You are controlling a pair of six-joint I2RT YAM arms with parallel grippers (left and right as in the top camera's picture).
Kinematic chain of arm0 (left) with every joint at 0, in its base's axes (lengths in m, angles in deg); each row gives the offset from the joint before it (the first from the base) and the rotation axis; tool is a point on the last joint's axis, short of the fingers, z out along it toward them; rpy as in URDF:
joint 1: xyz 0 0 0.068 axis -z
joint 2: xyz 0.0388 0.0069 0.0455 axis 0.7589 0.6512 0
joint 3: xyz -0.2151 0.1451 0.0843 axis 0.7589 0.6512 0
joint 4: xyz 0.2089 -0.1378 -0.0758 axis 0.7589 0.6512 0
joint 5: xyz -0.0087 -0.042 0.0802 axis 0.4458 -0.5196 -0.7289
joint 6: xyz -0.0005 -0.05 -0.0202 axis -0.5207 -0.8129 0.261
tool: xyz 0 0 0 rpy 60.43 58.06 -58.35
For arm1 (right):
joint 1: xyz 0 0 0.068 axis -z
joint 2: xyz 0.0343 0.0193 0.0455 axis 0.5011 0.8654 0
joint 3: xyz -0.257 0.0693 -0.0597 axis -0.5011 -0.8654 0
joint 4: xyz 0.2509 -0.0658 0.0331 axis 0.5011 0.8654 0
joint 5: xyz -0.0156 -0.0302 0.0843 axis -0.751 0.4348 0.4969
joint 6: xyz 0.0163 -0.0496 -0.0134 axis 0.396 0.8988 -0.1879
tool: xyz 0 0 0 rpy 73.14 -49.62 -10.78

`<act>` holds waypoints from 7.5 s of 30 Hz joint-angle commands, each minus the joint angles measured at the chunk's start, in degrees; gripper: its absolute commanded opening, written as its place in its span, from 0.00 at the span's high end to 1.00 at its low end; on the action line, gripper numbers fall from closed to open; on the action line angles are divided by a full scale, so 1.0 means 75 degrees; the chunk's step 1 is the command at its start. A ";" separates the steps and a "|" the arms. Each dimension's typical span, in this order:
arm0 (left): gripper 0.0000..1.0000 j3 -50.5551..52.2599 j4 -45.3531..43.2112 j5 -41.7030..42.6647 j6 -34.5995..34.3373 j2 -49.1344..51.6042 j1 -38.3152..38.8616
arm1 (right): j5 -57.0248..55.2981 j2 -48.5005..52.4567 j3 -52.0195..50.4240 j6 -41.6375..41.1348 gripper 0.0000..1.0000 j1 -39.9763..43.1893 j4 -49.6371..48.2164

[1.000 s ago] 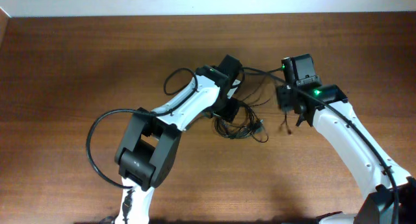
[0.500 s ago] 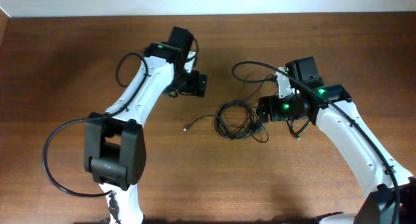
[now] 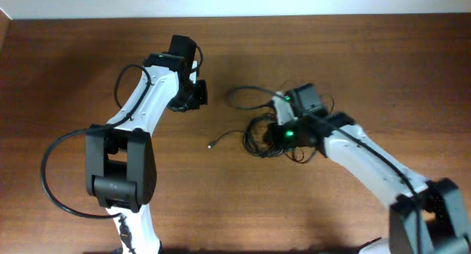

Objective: Untangle cables

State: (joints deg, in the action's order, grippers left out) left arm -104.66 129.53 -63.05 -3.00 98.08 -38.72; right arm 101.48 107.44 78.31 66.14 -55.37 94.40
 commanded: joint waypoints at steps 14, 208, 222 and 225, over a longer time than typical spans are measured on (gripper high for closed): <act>0.89 0.0058 -0.0047 0.0055 -0.0166 0.0082 0.0000 | 0.0079 0.0079 0.0440 -0.0764 0.61 -0.0624 -0.0612; 0.70 0.0149 -0.0542 0.0344 0.0356 0.1247 0.0901 | -0.2101 0.0976 -0.0839 -0.1180 0.95 0.3226 0.2098; 0.80 0.0119 -0.0595 0.0638 0.0367 0.1244 0.0901 | -0.2090 0.0976 0.1105 -0.0810 0.45 0.3212 0.5129; 0.98 -0.0283 -0.0373 0.2853 0.2122 0.1198 0.0901 | -0.1740 0.0973 0.1105 -0.0003 0.47 0.3171 0.5167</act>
State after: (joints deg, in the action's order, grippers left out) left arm -104.38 125.23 -56.04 1.98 106.54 -31.61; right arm 86.55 114.72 85.94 60.26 -31.52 132.76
